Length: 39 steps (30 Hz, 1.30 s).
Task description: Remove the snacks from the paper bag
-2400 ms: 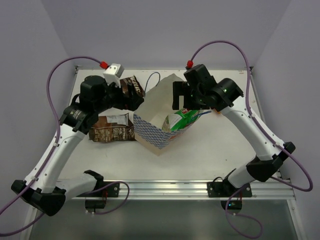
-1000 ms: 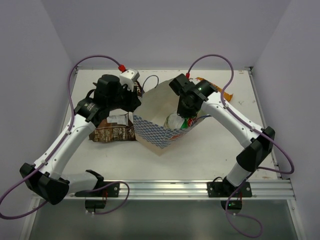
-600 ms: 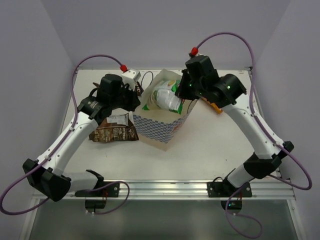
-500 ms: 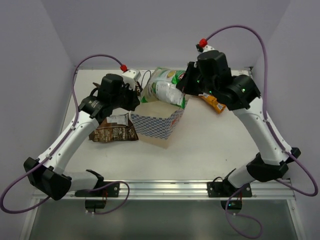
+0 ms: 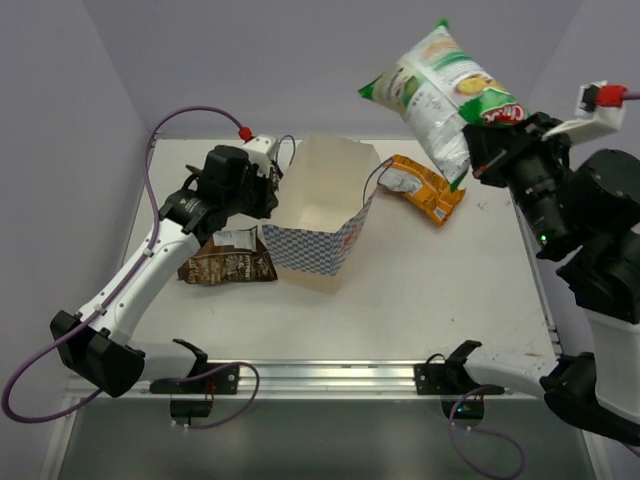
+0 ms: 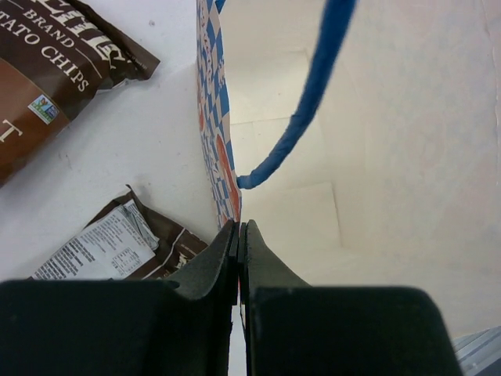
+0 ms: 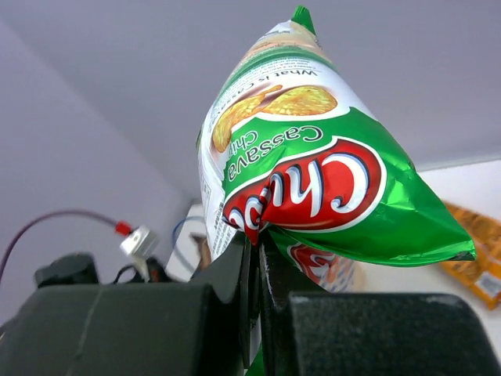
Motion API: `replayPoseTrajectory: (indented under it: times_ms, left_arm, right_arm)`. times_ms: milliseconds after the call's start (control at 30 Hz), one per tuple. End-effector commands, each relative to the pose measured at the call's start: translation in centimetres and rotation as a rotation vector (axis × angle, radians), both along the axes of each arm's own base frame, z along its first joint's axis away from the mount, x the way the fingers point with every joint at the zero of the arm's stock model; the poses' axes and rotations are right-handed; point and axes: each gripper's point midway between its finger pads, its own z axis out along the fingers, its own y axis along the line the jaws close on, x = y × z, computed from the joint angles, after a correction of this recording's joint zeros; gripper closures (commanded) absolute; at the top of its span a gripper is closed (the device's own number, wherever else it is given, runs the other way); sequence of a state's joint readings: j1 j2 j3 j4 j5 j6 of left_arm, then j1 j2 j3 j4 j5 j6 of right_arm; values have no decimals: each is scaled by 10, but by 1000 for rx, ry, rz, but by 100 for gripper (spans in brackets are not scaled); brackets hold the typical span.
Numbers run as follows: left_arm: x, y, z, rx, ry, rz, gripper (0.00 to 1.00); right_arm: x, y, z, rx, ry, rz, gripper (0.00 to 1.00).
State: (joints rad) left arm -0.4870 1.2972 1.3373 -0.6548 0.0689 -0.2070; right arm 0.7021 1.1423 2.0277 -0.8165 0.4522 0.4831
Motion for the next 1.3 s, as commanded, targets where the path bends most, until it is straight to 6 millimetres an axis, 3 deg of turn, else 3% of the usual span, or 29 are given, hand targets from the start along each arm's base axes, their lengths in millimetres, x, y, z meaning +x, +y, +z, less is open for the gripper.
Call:
replayPoseTrajectory:
  times_ms: [0,67,100,200,233,300,333,400,433,500,533,600,633,700,733,800,833,967,1067,1267]
  left_arm:
    - [7,-3,15,-29,-25,36,96]
    - [9,-1,14,-30,-17,61,97]
    - [10,-1,12,-29,-11,70,97]
    - [13,-1,11,-42,-1,96,100]
    - [15,2,10,-40,-4,115,100]
    - [18,3,10,-45,-10,142,100]
    - [20,5,10,-44,-13,159,100]
    - [24,4,11,-54,-18,172,100]
    - [24,4,11,-59,-19,176,100]
    - [27,2,12,-69,-26,183,100]
    - [27,2,12,-72,-26,181,100]
    - [29,-1,12,-85,-26,181,100]
    - [28,-2,12,-91,-23,174,100]
    - [28,-4,12,-100,-20,174,100]
    - [28,-4,12,-103,-19,175,100]
    - [29,-1,14,-100,-26,188,100]
    - [30,1,14,-96,-31,199,100]
    - [37,11,18,-99,-49,241,100]
    - [41,12,16,-120,-48,254,100]
    - [44,-4,10,-204,-15,230,100]
  right_arm:
    - [1,-55,18,33,-89,-250,100]
    - [1,-72,-2,16,-51,-340,100]
    - [-9,-85,-5,37,-52,-368,100]
    - [-12,-95,-46,1,47,-404,100]
    - [-7,-95,-68,-32,95,-416,100]
    - [-5,-81,-101,-48,179,-343,100]
    - [-2,-78,-131,-77,238,-330,100]
    - [-2,-60,-165,-52,316,-255,100]
    - [-2,-54,-197,-70,382,-235,100]
    - [-3,-41,-226,-33,447,-192,100]
    - [-3,-36,-258,-59,506,-180,100]
    - [2,-26,-270,-32,492,-142,100]
    - [1,-20,-296,-49,537,-112,100]
    - [8,-10,-307,-29,529,-78,100]
    - [7,-4,-325,-35,561,-46,100]
    - [16,4,-332,-22,539,-20,100]
    - [17,3,-347,-29,556,-20,100]
    - [23,26,-357,9,500,143,100]
    - [28,21,-362,13,485,115,100]
    - [20,-16,-407,-36,668,-84,98]
